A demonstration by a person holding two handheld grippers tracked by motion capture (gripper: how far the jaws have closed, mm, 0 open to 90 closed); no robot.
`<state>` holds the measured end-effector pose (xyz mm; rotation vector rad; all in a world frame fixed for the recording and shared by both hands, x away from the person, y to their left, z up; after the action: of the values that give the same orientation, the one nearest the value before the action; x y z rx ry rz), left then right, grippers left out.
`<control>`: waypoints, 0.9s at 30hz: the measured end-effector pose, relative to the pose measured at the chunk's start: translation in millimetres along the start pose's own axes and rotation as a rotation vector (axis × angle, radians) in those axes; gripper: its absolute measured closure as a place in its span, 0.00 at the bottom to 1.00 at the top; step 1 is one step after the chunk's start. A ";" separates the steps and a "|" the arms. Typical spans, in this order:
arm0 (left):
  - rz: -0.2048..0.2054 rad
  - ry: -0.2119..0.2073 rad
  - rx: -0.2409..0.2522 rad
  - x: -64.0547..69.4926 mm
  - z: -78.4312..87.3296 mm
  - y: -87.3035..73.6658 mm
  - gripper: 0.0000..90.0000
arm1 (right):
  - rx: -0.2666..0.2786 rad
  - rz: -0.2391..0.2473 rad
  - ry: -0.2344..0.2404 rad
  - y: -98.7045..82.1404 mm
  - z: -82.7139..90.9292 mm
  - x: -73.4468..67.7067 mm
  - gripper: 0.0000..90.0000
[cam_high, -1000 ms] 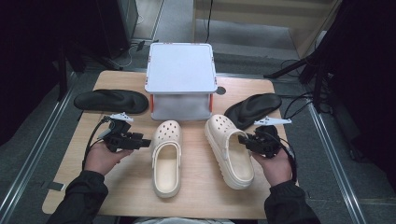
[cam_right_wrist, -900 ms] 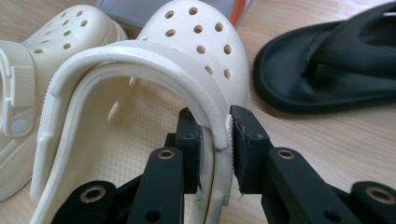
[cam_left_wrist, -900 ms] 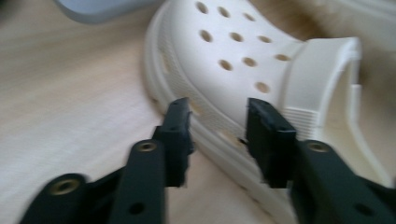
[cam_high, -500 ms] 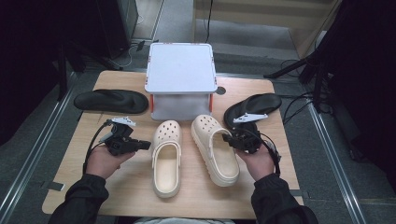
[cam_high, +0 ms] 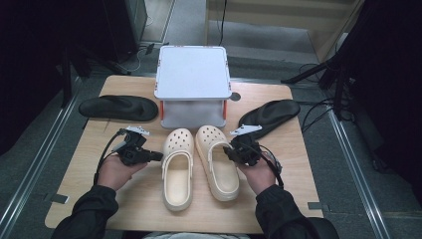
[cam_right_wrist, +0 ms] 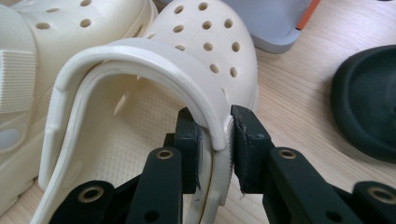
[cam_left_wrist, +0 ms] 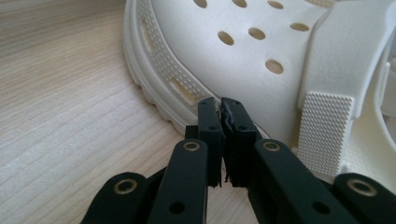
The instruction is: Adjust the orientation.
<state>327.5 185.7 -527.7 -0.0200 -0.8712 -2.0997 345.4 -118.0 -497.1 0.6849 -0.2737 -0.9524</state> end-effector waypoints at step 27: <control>-0.004 -0.076 -0.023 8.8 -3.3 -2.0 0.94 | 0.057 -0.007 0.126 -10.1 -5.5 -5.0 0.73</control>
<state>321.3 178.4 -528.6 -0.1112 -0.8931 -2.1245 338.7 -115.7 -507.4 0.7952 -0.1877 -0.9072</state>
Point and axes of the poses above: each handheld gripper's, and its own axes: z roughly backward along the jaws, y roughly out of its top, x roughly to its right, the point moved 4 cm from there along -z, roughly forward along the jaws, and after that the axes turned 5 degrees about -z, right-handed, at the moved point
